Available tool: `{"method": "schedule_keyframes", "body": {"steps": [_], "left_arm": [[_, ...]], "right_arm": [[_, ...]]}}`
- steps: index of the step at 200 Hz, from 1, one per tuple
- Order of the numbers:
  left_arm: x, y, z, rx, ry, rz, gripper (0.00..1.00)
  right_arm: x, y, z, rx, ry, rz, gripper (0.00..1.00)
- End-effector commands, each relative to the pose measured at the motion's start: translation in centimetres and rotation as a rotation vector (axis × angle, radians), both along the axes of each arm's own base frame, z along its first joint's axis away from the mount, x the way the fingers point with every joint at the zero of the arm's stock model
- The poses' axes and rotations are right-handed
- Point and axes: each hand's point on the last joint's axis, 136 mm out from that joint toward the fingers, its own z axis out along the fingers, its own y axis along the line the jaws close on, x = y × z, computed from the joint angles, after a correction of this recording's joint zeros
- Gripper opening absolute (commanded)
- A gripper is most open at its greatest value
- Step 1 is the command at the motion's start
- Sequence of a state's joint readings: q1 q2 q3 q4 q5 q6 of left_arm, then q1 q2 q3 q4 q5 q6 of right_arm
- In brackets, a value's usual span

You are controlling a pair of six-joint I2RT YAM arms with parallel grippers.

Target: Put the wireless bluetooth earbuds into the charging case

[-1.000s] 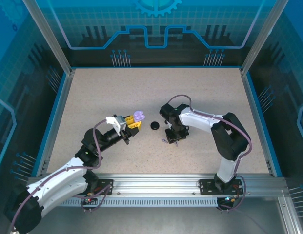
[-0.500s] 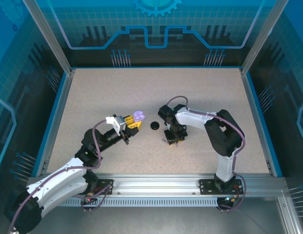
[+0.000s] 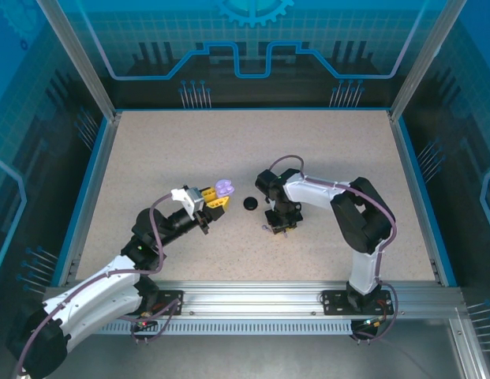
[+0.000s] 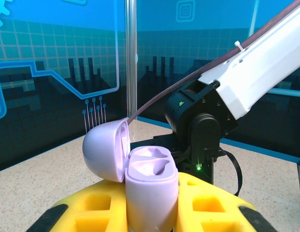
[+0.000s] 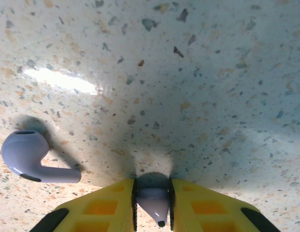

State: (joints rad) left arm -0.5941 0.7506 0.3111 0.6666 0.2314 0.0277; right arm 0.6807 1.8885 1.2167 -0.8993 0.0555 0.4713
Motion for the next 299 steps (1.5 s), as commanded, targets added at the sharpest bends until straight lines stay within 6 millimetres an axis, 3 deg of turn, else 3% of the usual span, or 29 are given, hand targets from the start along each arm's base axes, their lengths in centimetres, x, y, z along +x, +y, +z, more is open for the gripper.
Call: {"method": "schedule_keyframes", "body": {"steps": [1,15,39,83,116,152,206,299], "left_arm": [[-0.2,0.1,0.6,-0.007,-0.026,0.007,0.0],[-0.2,0.1,0.7,-0.007,-0.026,0.005,0.0],[-0.2,0.0,0.5,-0.008,-0.023,0.002,0.0],[0.1,-0.5,0.8,-0.03,-0.017,-0.02,0.0],[0.5,-1.3,0.9,-0.049,-0.008,-0.046,0.0],[0.6,-2.0,1.1,-0.063,-0.011,-0.08,0.0],[0.6,-2.6,1.2,-0.078,-0.016,-0.116,0.0],[0.3,-2.6,1.2,-0.073,-0.026,-0.129,0.0]], "right_arm": [[0.0,-0.3,1.0,0.01,-0.038,0.007,0.23],[0.4,-0.2,2.2,0.035,-0.077,0.009,0.23],[1.3,0.1,6.0,0.121,-0.207,0.038,0.22],[2.3,3.0,17.0,0.477,-0.525,0.096,0.22],[1.0,5.9,25.0,0.788,-0.688,0.177,0.22],[-0.9,8.6,30.5,0.972,-0.774,0.282,0.22],[-1.9,12.0,32.9,1.008,-0.824,0.387,0.22],[-0.8,14.1,31.8,0.959,-0.807,0.422,0.22]]}}
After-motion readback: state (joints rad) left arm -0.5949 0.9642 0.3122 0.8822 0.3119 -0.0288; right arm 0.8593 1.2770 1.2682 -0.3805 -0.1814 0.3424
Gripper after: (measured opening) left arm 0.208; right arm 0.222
